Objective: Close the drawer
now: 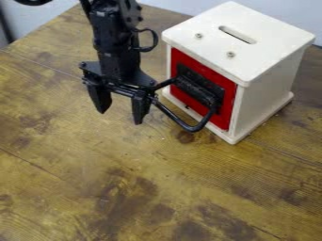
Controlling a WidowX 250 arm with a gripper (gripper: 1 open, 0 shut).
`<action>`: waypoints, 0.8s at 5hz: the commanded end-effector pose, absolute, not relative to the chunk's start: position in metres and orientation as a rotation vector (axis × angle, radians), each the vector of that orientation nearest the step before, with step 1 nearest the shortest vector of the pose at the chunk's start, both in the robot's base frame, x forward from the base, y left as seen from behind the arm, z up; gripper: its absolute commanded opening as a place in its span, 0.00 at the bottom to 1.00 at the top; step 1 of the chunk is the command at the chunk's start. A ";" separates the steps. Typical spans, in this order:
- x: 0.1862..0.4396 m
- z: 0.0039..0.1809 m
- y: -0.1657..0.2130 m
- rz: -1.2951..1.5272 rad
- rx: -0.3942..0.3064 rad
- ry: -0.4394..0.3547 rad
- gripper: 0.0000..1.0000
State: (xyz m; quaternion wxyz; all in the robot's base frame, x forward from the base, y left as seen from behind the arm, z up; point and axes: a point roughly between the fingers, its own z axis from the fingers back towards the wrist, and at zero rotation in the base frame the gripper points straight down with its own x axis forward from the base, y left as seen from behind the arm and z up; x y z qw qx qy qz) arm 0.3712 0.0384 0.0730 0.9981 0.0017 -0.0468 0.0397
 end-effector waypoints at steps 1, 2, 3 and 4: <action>0.379 0.114 0.045 0.102 0.014 -0.225 1.00; 0.375 0.109 0.051 0.111 0.017 -0.215 1.00; 0.374 0.104 0.059 0.120 0.020 -0.206 1.00; 0.372 0.105 0.075 0.120 0.021 -0.198 1.00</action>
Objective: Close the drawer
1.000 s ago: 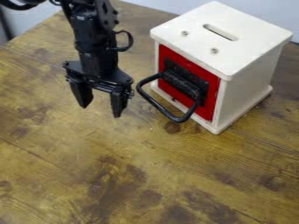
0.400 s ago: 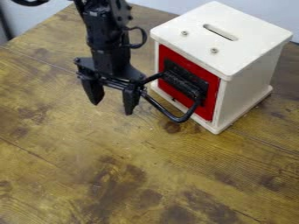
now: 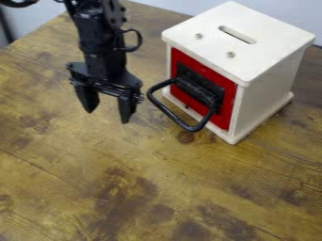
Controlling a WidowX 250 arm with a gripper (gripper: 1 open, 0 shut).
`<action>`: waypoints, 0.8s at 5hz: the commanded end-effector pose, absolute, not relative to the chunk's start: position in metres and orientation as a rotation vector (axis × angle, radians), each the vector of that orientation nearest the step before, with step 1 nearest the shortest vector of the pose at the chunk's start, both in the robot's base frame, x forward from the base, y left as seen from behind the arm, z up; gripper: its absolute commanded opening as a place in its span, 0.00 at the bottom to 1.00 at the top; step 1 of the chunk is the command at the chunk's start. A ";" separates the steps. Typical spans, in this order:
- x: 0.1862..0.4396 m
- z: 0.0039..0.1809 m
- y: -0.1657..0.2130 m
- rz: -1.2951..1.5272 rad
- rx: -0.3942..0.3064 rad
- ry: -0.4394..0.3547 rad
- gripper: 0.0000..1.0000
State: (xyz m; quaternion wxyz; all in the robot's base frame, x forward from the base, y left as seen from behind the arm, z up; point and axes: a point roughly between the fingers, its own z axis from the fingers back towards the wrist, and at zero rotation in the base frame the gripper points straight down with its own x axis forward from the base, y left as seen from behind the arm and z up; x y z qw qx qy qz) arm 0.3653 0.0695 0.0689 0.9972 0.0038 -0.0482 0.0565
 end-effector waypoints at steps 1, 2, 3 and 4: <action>0.374 0.103 0.074 0.108 0.017 -0.201 1.00; 0.374 0.099 0.072 0.108 0.018 -0.198 1.00; 0.377 0.087 0.066 0.177 0.026 -0.188 1.00; 0.376 0.075 0.059 0.236 0.028 -0.153 1.00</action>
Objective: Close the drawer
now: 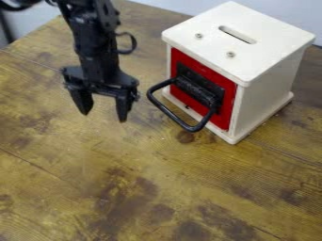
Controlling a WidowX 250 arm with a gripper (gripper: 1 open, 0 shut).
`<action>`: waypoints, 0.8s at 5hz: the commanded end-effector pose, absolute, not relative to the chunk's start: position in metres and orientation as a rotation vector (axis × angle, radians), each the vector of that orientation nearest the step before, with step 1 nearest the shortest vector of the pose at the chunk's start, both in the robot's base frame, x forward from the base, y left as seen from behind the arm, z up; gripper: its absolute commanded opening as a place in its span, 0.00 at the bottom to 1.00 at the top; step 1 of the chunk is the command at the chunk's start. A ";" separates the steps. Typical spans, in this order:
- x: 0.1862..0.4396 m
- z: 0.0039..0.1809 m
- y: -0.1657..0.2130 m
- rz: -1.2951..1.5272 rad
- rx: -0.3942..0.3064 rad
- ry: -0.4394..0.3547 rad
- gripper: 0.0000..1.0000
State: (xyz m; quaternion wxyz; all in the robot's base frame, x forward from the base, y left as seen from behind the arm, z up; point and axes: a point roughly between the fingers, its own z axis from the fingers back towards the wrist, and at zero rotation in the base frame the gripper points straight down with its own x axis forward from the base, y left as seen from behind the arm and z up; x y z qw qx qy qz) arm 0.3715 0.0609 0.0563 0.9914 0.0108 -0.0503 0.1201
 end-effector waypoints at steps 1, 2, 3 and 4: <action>0.375 0.063 0.050 0.156 0.013 -0.150 1.00; 0.375 0.060 0.051 0.124 0.009 -0.147 1.00; 0.375 0.069 0.048 0.138 0.009 -0.151 1.00; 0.378 0.079 0.047 0.156 0.009 -0.175 1.00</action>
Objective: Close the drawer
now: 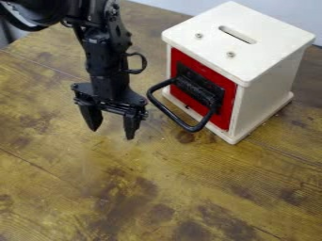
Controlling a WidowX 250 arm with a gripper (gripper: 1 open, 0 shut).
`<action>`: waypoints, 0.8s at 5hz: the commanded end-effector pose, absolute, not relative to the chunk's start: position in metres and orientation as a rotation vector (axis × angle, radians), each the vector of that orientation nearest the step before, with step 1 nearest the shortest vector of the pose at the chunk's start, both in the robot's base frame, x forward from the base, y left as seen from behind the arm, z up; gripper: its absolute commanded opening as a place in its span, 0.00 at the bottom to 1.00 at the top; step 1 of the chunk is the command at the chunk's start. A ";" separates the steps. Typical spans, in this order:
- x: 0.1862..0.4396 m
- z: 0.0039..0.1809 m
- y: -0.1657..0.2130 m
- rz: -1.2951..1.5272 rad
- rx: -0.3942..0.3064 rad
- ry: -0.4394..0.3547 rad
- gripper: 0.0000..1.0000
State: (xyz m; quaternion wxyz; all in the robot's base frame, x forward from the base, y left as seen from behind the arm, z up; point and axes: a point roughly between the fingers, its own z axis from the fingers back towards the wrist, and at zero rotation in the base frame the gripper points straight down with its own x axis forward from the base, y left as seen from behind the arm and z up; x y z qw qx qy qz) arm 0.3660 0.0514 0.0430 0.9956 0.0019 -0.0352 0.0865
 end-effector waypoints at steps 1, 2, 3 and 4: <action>0.381 0.089 0.045 0.172 0.011 -0.205 1.00; 0.381 0.087 0.050 0.137 0.009 -0.224 1.00; 0.378 0.086 0.055 0.100 0.011 -0.208 1.00; 0.376 0.100 0.060 0.124 0.017 -0.202 1.00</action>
